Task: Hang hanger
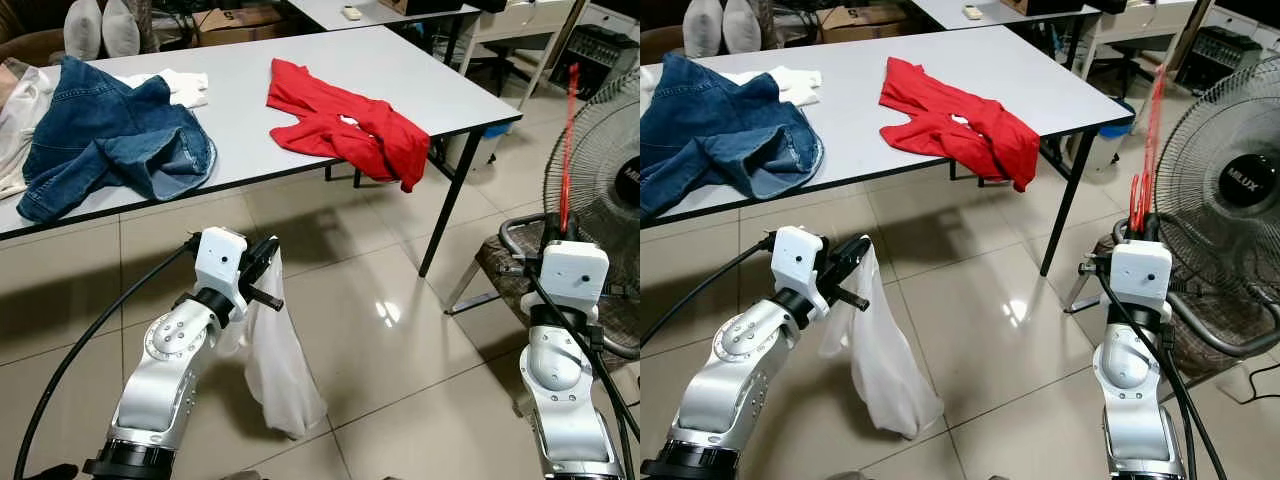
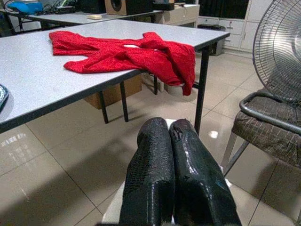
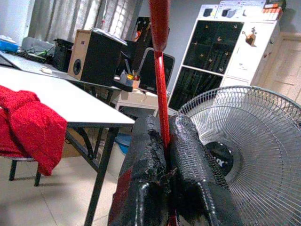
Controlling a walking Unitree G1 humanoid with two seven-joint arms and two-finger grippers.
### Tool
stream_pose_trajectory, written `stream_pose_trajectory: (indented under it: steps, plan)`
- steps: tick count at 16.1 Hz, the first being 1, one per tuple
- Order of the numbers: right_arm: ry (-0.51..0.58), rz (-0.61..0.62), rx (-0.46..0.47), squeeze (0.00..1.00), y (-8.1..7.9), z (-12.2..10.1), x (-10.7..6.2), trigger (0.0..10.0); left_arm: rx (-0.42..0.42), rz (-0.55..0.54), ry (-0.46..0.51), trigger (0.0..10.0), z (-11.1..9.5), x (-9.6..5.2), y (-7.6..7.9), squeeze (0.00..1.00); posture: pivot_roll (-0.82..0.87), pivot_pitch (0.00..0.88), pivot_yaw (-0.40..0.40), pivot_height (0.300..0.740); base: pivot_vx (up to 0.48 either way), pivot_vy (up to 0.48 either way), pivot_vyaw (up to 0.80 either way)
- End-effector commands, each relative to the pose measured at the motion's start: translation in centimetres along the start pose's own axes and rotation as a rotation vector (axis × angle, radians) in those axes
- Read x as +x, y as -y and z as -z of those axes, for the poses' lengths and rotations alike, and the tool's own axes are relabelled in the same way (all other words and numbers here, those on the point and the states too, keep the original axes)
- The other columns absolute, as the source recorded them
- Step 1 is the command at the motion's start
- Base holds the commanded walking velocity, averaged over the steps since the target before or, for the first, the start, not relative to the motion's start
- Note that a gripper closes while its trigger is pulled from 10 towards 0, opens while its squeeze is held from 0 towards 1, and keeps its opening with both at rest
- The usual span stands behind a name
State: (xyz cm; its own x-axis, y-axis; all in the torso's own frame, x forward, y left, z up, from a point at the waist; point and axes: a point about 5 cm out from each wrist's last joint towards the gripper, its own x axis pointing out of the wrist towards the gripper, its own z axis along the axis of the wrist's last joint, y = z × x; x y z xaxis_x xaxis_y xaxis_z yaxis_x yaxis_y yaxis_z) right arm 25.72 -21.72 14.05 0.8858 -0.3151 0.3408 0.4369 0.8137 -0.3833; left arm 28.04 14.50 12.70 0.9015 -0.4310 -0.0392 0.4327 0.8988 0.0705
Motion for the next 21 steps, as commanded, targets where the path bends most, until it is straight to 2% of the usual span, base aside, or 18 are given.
stream_pose_trajectory:
  steps: [1, 3, 6, 8, 9, 12, 14, 18, 21]
  plan:
    - [0.020, 0.014, 0.006, 0.00, 0.3, -0.4, -0.1, 10.0, 0.011, 0.011, 0.038, 10.0, -1.1, -0.1, -0.2, 0.00, 0.03, 0.048, 0.025, 0.740, 0.000, 0.000, 0.00]
    - [0.021, -0.008, 0.028, 0.00, -0.1, -0.6, -0.2, 10.0, 0.002, 0.011, 0.034, 10.0, -1.1, 0.0, -0.2, 0.00, 0.03, 0.046, 0.027, 0.740, 0.000, 0.000, 0.00]
    - [-0.049, -0.239, 0.182, 0.00, -3.0, -0.8, 0.0, 10.0, 0.001, -0.031, 0.012, 10.0, -1.1, 0.5, -0.7, 0.00, 0.02, 0.034, 0.035, 0.740, 0.000, 0.000, 0.00]
    - [-0.105, -0.376, 0.192, 0.00, -4.6, -0.9, 0.0, 10.0, 0.014, -0.044, 0.014, 10.0, -1.2, 0.8, -0.8, 0.00, 0.02, 0.028, 0.035, 0.740, 0.000, 0.000, 0.00]
    - [-0.127, -0.494, 0.268, 0.00, -5.8, -1.6, -0.3, 10.0, 0.020, -0.070, 0.013, 10.0, -1.3, 1.1, -1.0, 0.00, 0.02, 0.024, 0.035, 0.740, 0.000, 0.000, 0.80]
    - [-0.083, -0.641, 0.333, 0.00, -7.2, -3.2, -0.4, 10.0, 0.012, -0.120, 0.022, 10.0, -1.5, 1.3, -1.5, 0.00, 0.02, 0.019, 0.025, 0.740, 0.000, 0.000, 0.80]
    - [-0.063, -0.793, 0.360, 0.00, -8.7, -4.4, -0.8, 10.0, 0.072, -0.138, 0.028, 10.0, -1.9, 1.4, -1.8, 0.00, 0.02, 0.019, 0.005, 0.740, 0.000, 0.000, 0.80]
    - [-0.065, -0.842, 0.386, 0.00, -9.7, -4.9, -0.9, 10.0, 0.064, -0.175, 0.061, 10.0, -2.9, 1.6, -2.3, 0.00, 0.03, 0.022, -0.003, 0.740, 0.237, 0.000, 0.80]
    - [-0.074, -0.856, 0.337, 0.00, -9.9, -4.5, -0.7, 10.0, 0.048, -0.217, 0.035, 10.0, -2.5, 1.5, -2.6, 0.00, 0.02, 0.024, -0.009, 0.740, 0.396, 0.000, 0.27]
